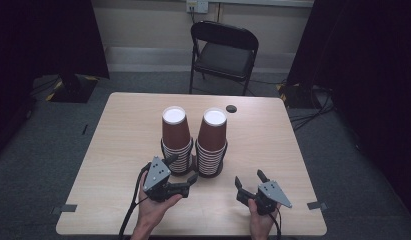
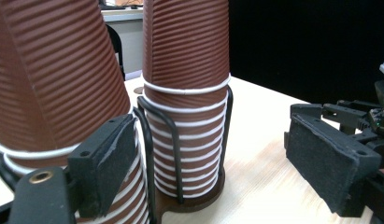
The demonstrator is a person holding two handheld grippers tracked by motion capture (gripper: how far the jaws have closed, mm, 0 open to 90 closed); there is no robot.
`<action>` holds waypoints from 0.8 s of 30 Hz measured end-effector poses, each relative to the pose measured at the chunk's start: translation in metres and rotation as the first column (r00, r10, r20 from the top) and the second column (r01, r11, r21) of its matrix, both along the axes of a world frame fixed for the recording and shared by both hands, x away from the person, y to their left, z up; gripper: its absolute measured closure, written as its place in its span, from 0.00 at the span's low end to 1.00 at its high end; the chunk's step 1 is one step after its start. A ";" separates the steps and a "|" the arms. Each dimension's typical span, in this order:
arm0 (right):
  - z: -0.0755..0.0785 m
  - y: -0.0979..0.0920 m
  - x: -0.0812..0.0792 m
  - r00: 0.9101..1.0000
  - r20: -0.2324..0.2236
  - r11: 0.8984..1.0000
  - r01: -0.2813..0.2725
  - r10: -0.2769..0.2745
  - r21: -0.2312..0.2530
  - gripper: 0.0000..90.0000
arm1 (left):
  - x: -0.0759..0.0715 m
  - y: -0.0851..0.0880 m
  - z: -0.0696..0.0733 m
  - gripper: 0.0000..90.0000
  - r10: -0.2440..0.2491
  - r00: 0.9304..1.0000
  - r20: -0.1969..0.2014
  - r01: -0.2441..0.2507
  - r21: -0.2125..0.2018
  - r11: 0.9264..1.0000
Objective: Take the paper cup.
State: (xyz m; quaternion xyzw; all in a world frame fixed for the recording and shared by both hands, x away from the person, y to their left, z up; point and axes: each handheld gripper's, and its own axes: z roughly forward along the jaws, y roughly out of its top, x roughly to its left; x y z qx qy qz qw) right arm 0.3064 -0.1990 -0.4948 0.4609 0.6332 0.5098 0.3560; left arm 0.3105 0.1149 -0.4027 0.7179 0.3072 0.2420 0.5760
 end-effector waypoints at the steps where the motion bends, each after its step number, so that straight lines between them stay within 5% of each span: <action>1: 0.000 0.000 0.000 1.000 -0.001 1.000 0.000 0.000 0.001 0.18 | 0.000 0.000 0.000 0.18 0.000 1.000 0.000 0.000 0.000 1.000; 24: 0.000 0.000 0.001 1.000 -0.003 1.000 -0.003 0.003 -0.002 0.18 | 0.022 -0.017 0.034 0.18 -0.020 0.999 0.028 0.020 0.014 1.000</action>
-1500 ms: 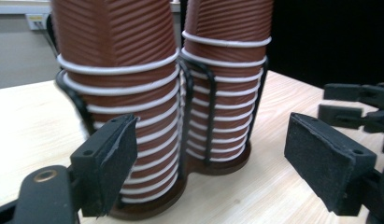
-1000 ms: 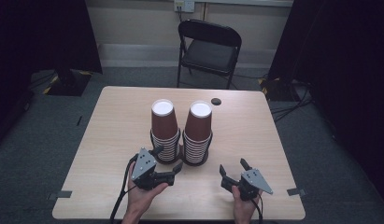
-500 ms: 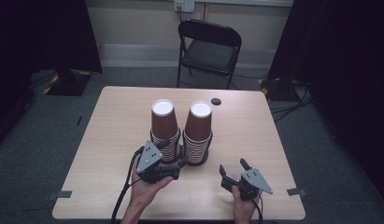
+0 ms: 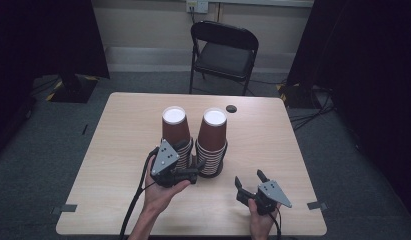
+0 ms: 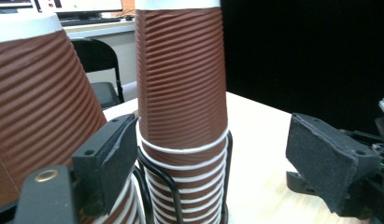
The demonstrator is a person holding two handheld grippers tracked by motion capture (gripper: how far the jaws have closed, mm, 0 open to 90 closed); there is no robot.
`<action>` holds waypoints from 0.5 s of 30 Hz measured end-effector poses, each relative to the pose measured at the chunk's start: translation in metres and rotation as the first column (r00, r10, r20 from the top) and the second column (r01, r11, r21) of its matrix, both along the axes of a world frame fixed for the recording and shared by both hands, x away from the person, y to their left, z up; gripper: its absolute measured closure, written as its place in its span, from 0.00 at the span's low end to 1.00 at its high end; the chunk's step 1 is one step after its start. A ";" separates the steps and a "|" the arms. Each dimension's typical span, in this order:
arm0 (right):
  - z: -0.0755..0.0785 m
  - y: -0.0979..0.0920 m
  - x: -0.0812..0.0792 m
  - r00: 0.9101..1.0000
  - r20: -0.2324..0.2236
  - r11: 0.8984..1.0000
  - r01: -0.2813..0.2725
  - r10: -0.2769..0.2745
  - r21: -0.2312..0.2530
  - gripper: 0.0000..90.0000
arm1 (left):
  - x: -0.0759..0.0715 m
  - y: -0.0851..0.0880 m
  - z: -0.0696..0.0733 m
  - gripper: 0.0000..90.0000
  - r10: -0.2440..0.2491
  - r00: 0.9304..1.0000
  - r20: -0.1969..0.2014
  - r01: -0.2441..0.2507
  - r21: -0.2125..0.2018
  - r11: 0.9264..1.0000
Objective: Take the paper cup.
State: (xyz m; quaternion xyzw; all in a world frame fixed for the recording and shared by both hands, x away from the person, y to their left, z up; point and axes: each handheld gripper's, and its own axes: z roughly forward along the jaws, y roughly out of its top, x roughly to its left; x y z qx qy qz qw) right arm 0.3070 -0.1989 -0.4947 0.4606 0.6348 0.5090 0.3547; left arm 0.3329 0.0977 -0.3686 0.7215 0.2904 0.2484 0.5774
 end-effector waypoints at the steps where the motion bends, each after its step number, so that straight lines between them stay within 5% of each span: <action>1: 0.000 0.000 0.000 1.000 0.001 1.000 0.002 -0.002 0.000 0.18 | 0.002 -0.001 0.001 0.18 -0.007 1.000 -0.001 0.007 -0.003 1.000; 15: 0.000 0.000 0.000 1.000 -0.002 1.000 -0.003 0.003 -0.004 0.18 | 0.012 -0.013 0.020 0.18 -0.012 1.000 0.013 0.012 0.001 1.000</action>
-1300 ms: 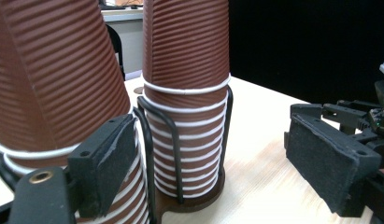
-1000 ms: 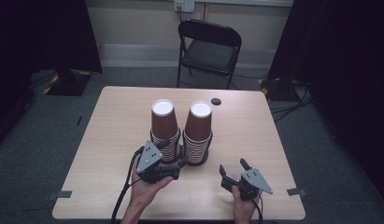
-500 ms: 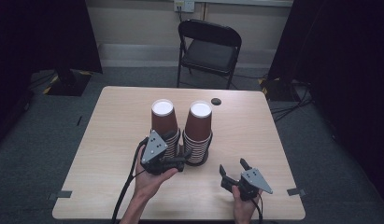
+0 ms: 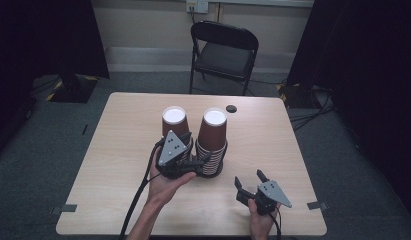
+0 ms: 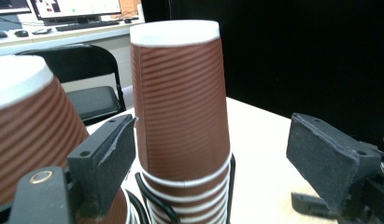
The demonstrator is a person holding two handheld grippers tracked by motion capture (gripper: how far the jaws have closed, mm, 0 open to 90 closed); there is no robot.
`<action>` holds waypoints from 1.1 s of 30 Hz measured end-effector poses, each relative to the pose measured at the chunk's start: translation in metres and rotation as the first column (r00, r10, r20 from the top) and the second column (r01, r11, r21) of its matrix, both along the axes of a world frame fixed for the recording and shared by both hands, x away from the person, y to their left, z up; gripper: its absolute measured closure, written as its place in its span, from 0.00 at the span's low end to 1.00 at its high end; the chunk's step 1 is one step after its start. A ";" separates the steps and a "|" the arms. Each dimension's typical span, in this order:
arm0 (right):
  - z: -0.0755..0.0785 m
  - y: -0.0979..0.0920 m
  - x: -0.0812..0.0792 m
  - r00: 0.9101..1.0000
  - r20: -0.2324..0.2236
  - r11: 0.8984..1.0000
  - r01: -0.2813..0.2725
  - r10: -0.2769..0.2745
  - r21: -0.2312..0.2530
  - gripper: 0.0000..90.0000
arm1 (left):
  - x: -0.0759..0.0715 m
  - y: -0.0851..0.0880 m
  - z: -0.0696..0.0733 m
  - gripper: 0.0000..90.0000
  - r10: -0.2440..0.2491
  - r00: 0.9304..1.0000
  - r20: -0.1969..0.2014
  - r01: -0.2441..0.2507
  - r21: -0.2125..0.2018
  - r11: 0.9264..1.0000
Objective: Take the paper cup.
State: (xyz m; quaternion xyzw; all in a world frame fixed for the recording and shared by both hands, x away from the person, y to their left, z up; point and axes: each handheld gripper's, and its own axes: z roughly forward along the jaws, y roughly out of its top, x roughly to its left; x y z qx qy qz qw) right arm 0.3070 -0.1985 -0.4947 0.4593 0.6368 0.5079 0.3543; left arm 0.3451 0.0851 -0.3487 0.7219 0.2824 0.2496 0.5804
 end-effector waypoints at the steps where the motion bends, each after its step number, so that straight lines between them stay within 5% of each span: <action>1: 0.000 0.000 0.000 1.000 0.000 1.000 0.000 0.000 0.000 0.18 | 0.000 0.000 0.000 0.18 0.000 1.000 0.000 0.000 0.000 1.000; 8: 0.000 -0.001 0.000 1.000 0.000 1.000 0.001 -0.001 0.006 0.18 | 0.006 -0.003 0.008 0.18 -0.007 1.000 0.002 0.007 -0.045 0.999; 33: 0.000 -0.001 0.000 1.000 0.001 1.000 -0.004 0.004 0.013 0.18 | 0.028 -0.024 0.026 0.18 0.060 0.998 0.033 -0.060 0.004 0.998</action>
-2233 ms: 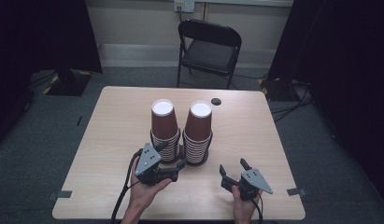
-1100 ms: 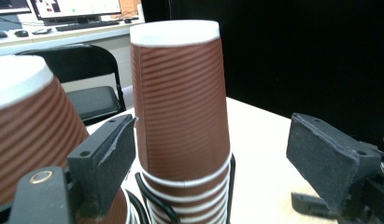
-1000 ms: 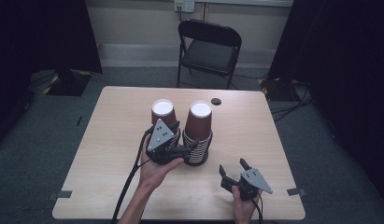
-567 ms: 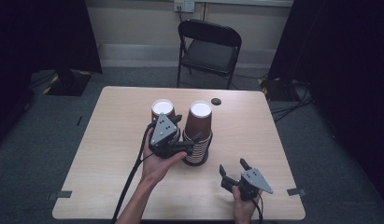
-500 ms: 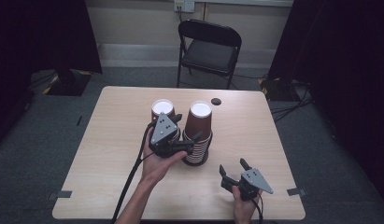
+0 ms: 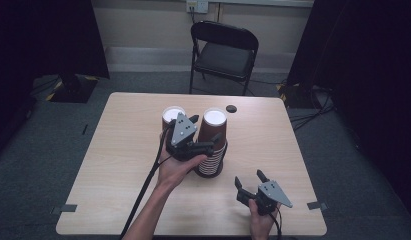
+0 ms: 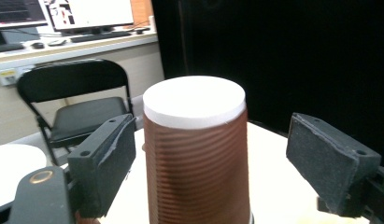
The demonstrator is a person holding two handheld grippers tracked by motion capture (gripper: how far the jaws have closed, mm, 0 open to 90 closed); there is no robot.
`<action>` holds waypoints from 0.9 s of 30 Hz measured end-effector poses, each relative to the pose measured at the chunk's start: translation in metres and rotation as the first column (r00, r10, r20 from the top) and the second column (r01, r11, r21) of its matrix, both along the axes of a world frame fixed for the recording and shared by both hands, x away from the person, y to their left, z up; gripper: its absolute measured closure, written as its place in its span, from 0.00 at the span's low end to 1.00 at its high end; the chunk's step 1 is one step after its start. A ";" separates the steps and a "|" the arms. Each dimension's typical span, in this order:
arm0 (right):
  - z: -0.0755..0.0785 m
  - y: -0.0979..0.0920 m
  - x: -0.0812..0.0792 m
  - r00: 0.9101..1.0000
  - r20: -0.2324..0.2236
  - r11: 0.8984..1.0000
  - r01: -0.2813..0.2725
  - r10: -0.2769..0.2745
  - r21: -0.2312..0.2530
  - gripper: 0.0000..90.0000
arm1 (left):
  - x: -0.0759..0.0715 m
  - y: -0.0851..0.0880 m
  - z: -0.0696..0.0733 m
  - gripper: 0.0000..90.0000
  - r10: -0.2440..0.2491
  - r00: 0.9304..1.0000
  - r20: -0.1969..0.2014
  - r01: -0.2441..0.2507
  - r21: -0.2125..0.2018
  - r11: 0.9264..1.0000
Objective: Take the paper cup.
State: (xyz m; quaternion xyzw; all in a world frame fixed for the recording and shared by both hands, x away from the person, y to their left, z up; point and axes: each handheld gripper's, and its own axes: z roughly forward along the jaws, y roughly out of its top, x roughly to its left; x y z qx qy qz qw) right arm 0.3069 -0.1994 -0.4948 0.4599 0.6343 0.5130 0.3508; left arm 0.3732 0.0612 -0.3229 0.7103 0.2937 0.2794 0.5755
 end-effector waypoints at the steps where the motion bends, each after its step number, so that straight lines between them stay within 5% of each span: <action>1: 0.000 0.000 0.000 1.000 0.000 1.000 0.000 0.000 0.000 0.18 | 0.001 -0.002 0.002 0.18 0.012 1.000 0.000 -0.012 0.013 1.000; 11: 0.000 -0.001 0.000 1.000 -0.002 1.000 -0.007 0.007 0.002 0.18 | 0.011 -0.011 0.010 0.18 0.016 1.000 -0.004 -0.015 0.012 1.000; 27: 0.000 -0.001 0.000 1.000 0.003 1.000 -0.008 0.008 0.005 0.18 | 0.024 -0.025 0.001 0.18 0.057 0.998 -0.027 -0.055 0.066 0.996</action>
